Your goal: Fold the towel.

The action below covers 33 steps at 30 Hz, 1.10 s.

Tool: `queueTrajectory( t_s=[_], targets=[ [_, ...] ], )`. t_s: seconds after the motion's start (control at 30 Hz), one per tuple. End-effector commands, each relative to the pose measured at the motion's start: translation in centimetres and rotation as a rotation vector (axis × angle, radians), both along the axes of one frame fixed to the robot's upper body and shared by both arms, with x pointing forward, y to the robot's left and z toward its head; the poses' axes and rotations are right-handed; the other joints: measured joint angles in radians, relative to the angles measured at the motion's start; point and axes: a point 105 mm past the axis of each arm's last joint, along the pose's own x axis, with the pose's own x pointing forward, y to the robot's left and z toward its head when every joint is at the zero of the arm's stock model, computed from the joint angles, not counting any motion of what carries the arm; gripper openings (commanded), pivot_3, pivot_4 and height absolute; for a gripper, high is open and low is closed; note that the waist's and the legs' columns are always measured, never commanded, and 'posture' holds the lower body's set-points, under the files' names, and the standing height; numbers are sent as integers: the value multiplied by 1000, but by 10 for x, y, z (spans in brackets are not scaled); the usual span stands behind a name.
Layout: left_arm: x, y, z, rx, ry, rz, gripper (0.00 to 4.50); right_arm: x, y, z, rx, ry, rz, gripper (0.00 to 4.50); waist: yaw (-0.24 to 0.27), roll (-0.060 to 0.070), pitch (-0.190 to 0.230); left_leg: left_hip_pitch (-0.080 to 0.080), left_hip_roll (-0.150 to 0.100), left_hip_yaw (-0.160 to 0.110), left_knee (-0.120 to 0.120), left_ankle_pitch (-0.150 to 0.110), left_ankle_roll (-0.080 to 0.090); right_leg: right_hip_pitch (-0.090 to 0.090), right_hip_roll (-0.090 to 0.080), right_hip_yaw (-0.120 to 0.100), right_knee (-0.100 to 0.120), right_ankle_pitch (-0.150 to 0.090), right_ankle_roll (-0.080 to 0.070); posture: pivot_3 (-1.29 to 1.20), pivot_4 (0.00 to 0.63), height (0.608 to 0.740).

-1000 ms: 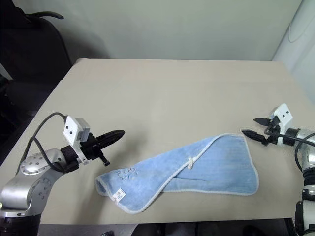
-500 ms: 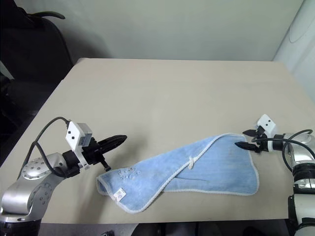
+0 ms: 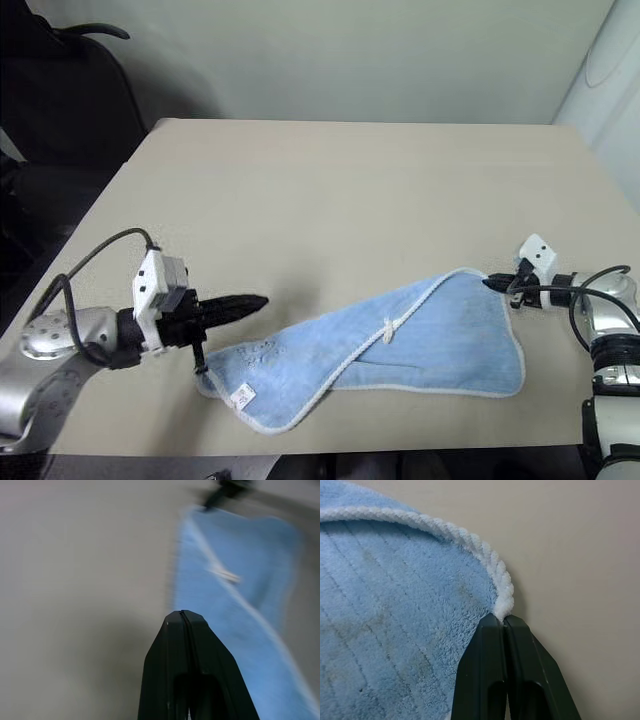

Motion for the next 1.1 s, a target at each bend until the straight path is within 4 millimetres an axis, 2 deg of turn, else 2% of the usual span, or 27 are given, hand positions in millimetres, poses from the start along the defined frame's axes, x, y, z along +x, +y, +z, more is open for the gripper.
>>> queueTrajectory(
  t_s=[0.03,0.2,0.33,0.53,0.67,0.77,0.9,1.1],
  targets=[
    [-21,-9,-9,85,98,-187,928,5,-1,4,1,-45,-27,0,-1,0,0,0,0,-1,0,-2,3,0,0,0,0,0,0,0,150,740],
    [-38,-11,-24,196,180,-360,2618,5,1,2,8,-54,-36,0,-7,0,0,1,0,-2,0,-4,3,0,0,0,2,0,-1,0,150,740],
    [-49,-14,-40,297,170,-467,3987,1,-1,1,14,-51,-44,0,-7,-1,0,0,0,-2,0,-5,3,0,0,0,2,0,-2,0,150,740],
    [-60,-16,-63,399,144,-567,3987,-9,-4,-3,12,-40,-54,0,-7,-1,-1,0,0,-3,0,-6,4,0,0,-1,0,0,-2,0,150,740],
    [-57,-12,-80,489,94,-561,3987,-14,-6,-3,13,-33,-57,0,-4,-1,-1,-1,0,-3,0,-7,4,0,0,-1,-1,0,-3,0,150,740],
    [-55,-15,-86,471,94,-547,3987,-17,-6,-2,13,-29,-58,0,-3,-1,-1,-1,0,-3,0,-7,4,0,0,-1,-1,0,-3,0,150,740],
    [-55,-16,-90,447,109,-525,2756,-20,-5,0,10,-22,-56,0,-3,-1,-1,-1,0,-3,0,-7,4,0,0,-1,-2,0,-3,0,150,740],
    [-54,-17,-90,399,119,-485,588,-21,-4,2,7,-17,-54,0,-2,-1,-1,-1,0,-3,0,-7,4,0,0,-1,-2,0,-3,0,150,740]
  ],
)
